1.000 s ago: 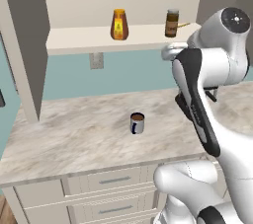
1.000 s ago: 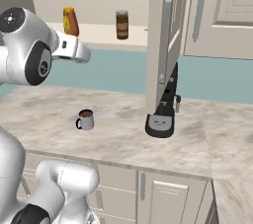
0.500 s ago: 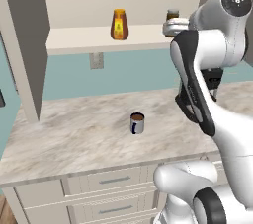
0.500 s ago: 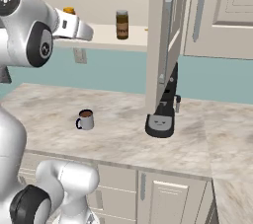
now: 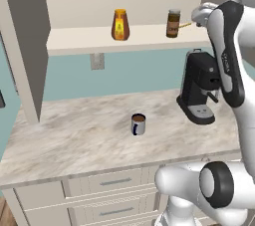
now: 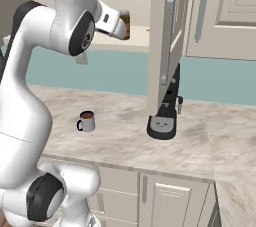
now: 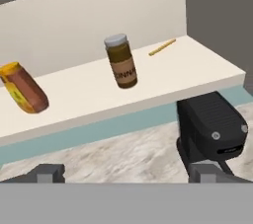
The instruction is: Pick the cinnamon and honey bottle from the cabinet and place them next to the mug.
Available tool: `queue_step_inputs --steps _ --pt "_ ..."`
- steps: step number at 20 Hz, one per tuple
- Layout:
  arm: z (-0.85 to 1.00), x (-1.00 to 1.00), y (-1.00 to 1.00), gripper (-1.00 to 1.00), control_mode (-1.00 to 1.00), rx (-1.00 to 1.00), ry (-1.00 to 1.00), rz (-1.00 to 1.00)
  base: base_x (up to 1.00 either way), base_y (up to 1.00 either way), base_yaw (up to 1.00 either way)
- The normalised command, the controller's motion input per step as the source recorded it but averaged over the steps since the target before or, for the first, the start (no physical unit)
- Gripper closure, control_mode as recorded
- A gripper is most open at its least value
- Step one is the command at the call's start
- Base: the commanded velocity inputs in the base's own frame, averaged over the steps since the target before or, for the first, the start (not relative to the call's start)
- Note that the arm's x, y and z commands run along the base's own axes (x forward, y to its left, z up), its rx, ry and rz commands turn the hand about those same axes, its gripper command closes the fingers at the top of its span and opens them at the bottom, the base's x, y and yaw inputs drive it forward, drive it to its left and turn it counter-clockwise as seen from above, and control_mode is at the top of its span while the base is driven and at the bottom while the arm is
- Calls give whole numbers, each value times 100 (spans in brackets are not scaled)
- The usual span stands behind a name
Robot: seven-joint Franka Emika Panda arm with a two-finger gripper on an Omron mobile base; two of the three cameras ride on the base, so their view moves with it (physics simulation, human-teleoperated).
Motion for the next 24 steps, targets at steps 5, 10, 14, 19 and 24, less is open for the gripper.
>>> queue_step_inputs --steps 5,10,14,19,24 --pt "-15 46 -4 -100 -100 0 0 0 0 0 0" --pt "-19 72 0 -100 -100 -3 0 0 0 0 0" --pt "-19 71 0 -100 -100 -6 0 0 0 0 0" --pt "0 60 2 -100 -100 -3 0 0 0 0 0" --pt "-1 26 4 -100 -100 -3 0 0 0 0 0"
